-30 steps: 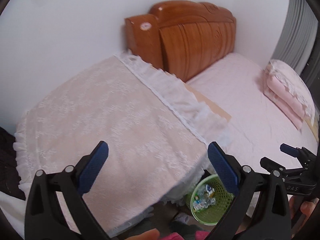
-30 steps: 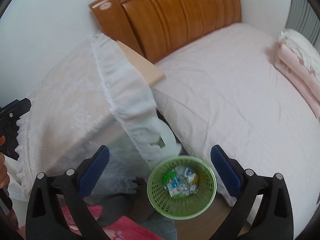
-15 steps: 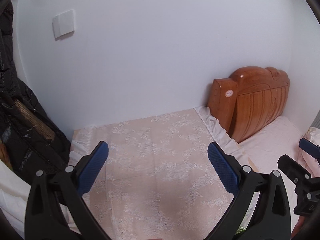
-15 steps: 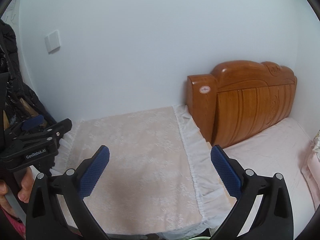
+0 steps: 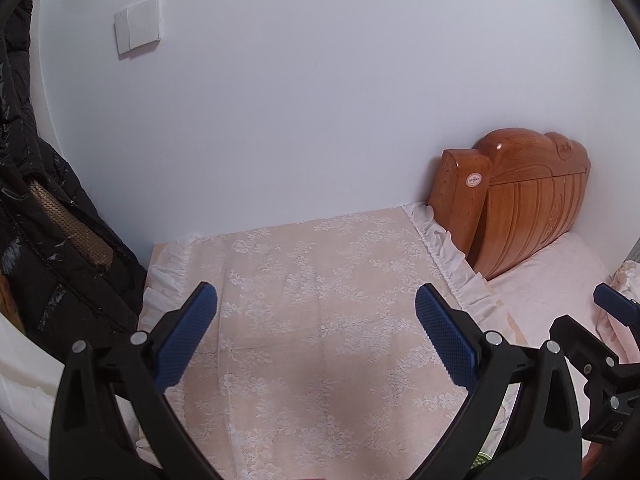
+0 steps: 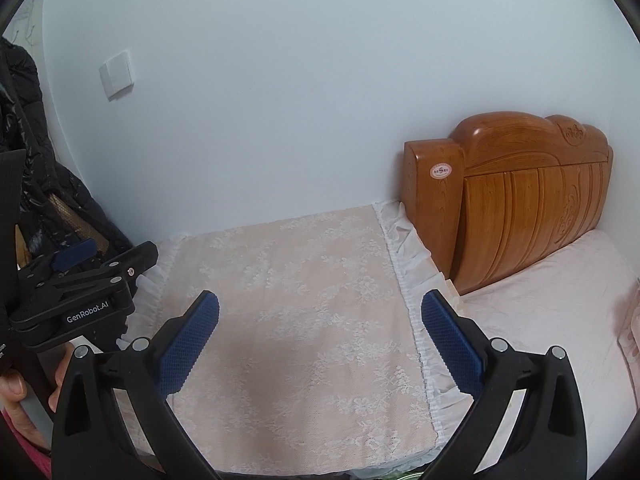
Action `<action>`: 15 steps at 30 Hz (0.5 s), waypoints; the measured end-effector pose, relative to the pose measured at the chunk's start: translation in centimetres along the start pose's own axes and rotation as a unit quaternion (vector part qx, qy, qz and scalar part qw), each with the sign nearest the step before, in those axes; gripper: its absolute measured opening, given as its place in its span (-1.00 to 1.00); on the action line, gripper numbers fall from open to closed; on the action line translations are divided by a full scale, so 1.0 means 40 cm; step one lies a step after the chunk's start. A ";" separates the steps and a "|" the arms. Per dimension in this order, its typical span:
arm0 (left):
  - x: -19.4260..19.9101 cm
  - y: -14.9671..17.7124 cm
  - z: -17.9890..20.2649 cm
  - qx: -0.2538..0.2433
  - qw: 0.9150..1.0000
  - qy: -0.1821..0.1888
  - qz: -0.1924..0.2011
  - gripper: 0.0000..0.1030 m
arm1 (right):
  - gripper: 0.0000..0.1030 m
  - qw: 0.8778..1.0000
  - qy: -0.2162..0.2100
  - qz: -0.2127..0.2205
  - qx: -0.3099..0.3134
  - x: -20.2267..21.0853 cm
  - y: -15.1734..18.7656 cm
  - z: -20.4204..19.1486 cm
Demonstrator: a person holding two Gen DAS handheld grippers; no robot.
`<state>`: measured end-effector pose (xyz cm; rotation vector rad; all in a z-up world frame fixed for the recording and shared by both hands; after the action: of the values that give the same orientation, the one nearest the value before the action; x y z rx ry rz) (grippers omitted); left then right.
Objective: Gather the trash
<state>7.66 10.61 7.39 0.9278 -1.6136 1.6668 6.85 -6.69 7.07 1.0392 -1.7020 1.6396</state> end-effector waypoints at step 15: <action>-0.010 0.004 0.023 -0.010 1.000 0.007 -0.006 0.85 | 0.95 1.000 0.003 -0.005 -0.015 -0.015 0.017 0.040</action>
<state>7.79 9.69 6.96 0.9111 -1.6098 1.6436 6.80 -8.23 6.03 1.0265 -1.7086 1.6054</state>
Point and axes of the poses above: each gripper's, at about its wrist camera, not at the fingertips, and x roughly against the way its jaws point, z to its right, y to its underside, the point moved 1 cm from there along -x, roughly the way its jaws point, and after that the axes turned 15 degrees about -z, right-handed, at the moved point
